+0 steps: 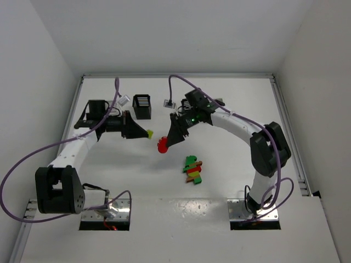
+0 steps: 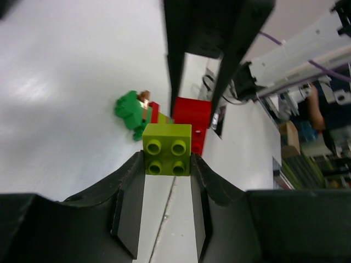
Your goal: Sort the legos into containers by color
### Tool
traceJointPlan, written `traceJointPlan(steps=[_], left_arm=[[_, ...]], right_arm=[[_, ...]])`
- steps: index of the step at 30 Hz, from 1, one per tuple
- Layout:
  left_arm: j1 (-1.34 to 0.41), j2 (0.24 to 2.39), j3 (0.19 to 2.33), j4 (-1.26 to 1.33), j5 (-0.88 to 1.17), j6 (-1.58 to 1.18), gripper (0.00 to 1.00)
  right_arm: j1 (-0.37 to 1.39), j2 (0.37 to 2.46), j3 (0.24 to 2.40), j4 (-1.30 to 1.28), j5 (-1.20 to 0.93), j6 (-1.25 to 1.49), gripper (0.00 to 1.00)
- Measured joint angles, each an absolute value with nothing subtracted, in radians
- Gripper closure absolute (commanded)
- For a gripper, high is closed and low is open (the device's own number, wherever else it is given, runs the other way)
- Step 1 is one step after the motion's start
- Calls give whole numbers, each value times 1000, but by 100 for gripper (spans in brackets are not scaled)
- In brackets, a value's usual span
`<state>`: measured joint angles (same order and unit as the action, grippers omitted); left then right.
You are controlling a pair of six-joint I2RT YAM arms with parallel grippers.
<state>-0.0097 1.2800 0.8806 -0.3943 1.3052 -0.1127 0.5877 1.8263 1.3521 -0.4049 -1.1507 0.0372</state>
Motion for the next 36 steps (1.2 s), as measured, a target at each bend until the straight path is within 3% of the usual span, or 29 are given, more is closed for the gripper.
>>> traceJointPlan(steps=[9,19,25,30,34,36], left_arm=[[87,1288,989,-384,1222,-108,100],[-4,1131,930,-375,1018,-106,100],[-29,1116,925,-358,973,-115,100],[-38,1116,925,-349,947,-117,100],[-40,1122,925,-347,931,-117,100],[-43,1131,925,-344,927,-117,100]], right_arm=[[529,1805,1334,-735,-1011,-221,100],[363,1829,1551,-623,-497,-171,100],[342,1914,1728,-571,-349,-154,99],[343,1978,1738,-562,-290,-141,96],[343,2014,1738,-563,-260,-133,79],[343,2022,1738,-567,-245,-130,59]])
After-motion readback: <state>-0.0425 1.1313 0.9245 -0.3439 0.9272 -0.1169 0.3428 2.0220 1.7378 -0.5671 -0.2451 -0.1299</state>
